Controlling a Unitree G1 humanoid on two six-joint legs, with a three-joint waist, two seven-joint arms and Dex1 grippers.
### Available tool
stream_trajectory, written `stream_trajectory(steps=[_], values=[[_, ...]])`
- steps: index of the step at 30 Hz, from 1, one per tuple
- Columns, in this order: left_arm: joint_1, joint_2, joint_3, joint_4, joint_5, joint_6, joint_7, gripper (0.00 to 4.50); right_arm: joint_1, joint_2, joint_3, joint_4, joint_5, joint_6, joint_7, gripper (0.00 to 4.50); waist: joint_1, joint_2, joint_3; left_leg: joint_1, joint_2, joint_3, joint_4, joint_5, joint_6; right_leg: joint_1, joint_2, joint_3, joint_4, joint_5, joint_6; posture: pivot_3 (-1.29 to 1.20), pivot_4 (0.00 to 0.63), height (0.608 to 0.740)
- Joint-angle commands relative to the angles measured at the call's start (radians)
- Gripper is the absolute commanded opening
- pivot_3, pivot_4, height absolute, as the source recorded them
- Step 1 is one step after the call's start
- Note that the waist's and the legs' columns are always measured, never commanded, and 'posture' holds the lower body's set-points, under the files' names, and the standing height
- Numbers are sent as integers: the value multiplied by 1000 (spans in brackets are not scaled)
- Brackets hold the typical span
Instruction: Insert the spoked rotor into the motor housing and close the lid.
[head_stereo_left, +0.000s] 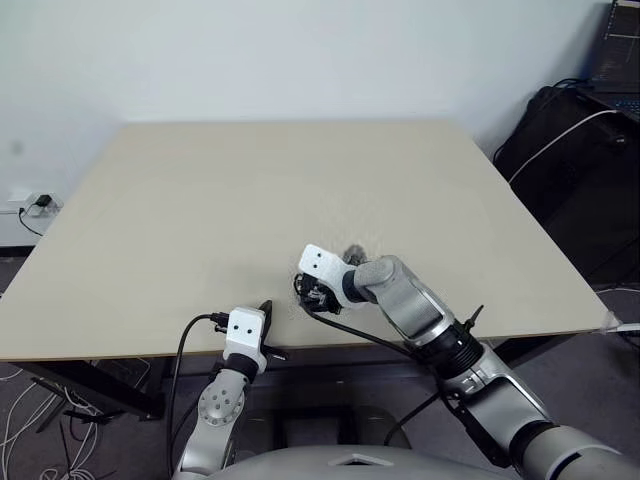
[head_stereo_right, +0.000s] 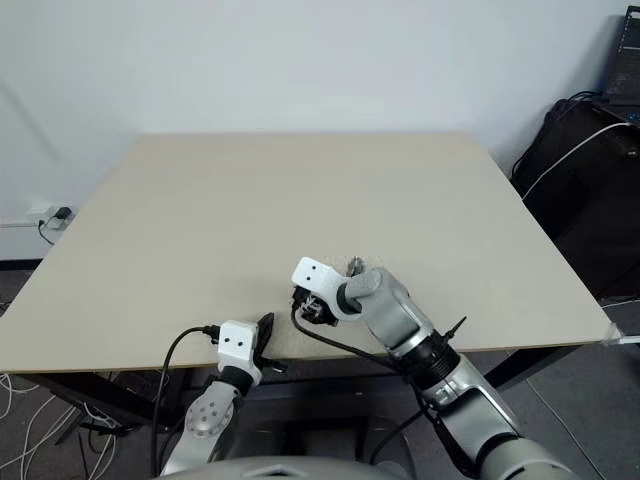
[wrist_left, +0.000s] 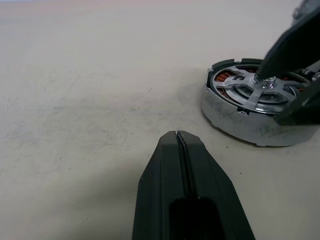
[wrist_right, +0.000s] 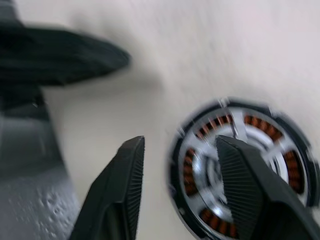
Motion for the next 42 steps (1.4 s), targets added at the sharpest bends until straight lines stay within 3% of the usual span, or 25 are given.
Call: stream_trajectory(steps=[1,7,11,16,20,26,29,34,38,42], values=[[-6,-4,-3,-24,-6,-7,-4,0,-35,48,-86,-104,97,-16,0,2342,0,0,0,0,0,0,0,0,0,0,0,0,0,0,0,0,0,740],[-11,2,-4,-27,-6,0,-18,0,-66,192,-289,-191,246,-7,-120,2342,0,0,0,0,1,-1,0,0,0,0,0,0,0,0,0,0,0,740],[-16,8,-11,-26,1,5,-25,0,-91,259,-425,-184,230,-106,-325,2342,2,0,0,0,0,-1,0,0,0,1,0,-1,0,0,0,0,0,740],[-22,15,-11,-28,-2,13,-39,0,-62,131,-363,-105,-24,-372,-576,2342,-1,1,1,-1,-1,1,-1,0,0,-1,0,0,-1,0,0,0,0,740],[-35,20,-15,-25,-1,22,-54,0,-12,-29,-323,-20,-191,-373,-666,2342,0,1,0,-1,-1,1,-2,0,0,0,1,0,-1,0,0,0,0,740],[-41,31,-16,-27,-5,32,-74,0,98,-172,-296,-55,-250,-273,-573,2342,-9,2,1,0,-1,3,-4,1,-1,0,3,2,0,-1,0,0,0,740],[-44,33,-16,-28,-5,36,-80,0,172,-239,-273,-109,-237,-223,-475,1716,-8,2,1,1,-1,2,-4,1,-1,0,2,1,0,-1,-1,0,0,740],[-48,35,-17,-26,-5,39,-87,0,258,-302,-241,-213,-179,-205,-325,44,-9,2,1,1,-1,1,-4,1,-1,0,1,1,0,-1,-1,0,0,740],[-51,36,-20,-26,-5,44,-93,0,285,-295,-243,-275,-65,-211,-206,13,-6,1,2,2,-1,0,-4,1,-1,1,1,0,0,-1,0,0,0,740],[-53,37,-19,-27,-5,47,-95,0,277,-267,-266,-265,6,-241,-183,13,0,0,2,2,-1,-1,-3,1,-1,1,1,0,-1,-1,0,0,0,740]])
